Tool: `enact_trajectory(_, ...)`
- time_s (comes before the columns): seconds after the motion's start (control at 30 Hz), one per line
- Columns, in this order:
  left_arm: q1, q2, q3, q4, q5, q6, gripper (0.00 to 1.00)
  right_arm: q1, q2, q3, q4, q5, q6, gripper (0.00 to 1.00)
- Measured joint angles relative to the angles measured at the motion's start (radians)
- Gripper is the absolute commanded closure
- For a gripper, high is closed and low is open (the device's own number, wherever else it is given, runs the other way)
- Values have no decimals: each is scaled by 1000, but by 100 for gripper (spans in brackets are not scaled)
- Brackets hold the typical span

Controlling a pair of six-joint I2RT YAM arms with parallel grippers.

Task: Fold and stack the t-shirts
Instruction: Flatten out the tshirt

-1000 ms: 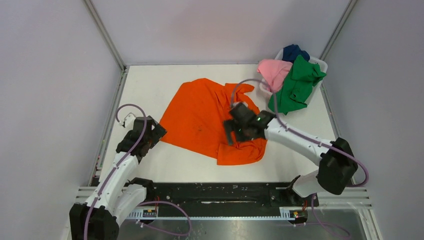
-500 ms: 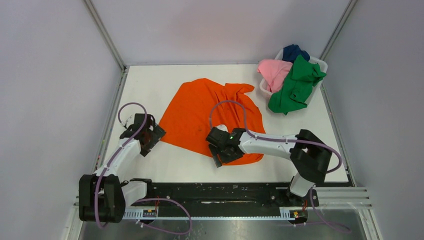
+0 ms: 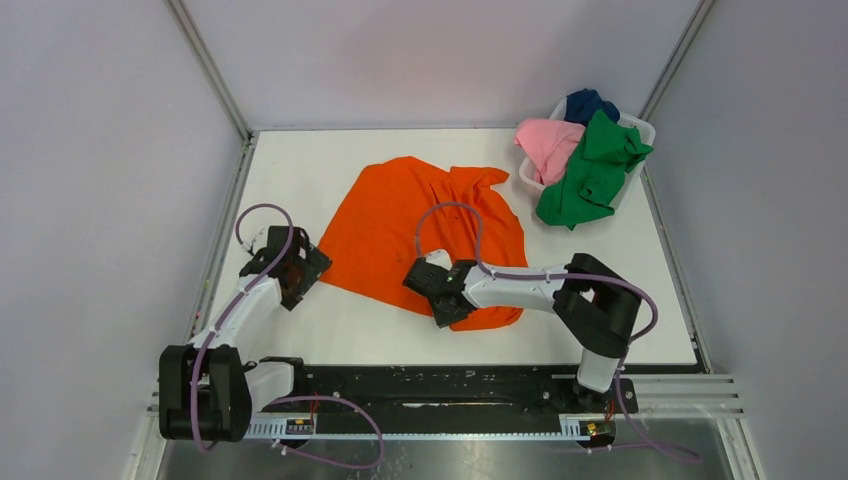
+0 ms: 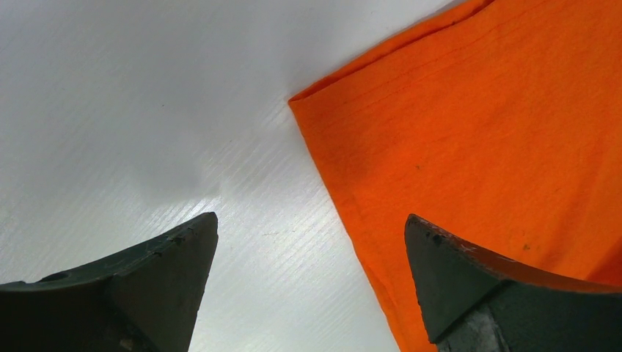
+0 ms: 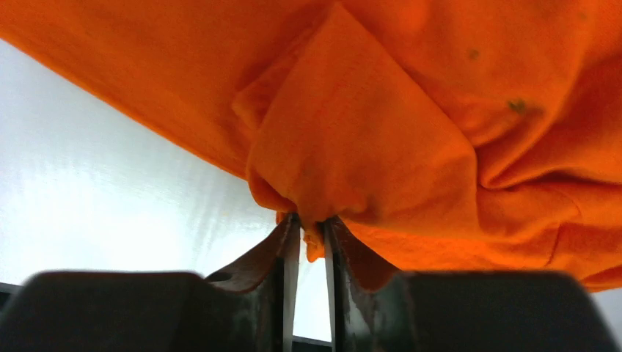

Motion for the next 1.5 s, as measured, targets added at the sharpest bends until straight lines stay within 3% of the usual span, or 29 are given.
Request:
enact_trajectory(0.23, 2, 2, 0, -1, 11, 0, 1, -6, -201, -207, -19, 77, 40, 100)
enact_trajectory(0.3, 2, 2, -2, -1, 31, -1, 1, -34, -308, -273, -46, 85, 47, 100)
enact_trajectory(0.6, 0, 2, -69, 40, 85, -27, 5, -385, -659, -416, -116, 119, -8, 100)
enact_trajectory(0.83, -46, 58, -43, 69, 81, -50, 14, -576, -738, -423, -152, 126, -77, 100)
enact_trajectory(0.97, -131, 93, -26, 87, 71, -77, 20, -654, -761, -422, -165, 122, -111, 100)
enact_trajectory(1.2, -275, 108, -14, 68, 64, -122, 24, -684, -762, -410, -171, 116, -140, 100)
enact_trajectory(1.37, -381, 56, -30, -37, 25, -169, 30, -700, -766, -410, -175, 116, -147, 100)
enact_trajectory(1.5, -401, 45, -34, -87, -6, -203, 33, -704, -771, -405, -180, 116, -151, 100)
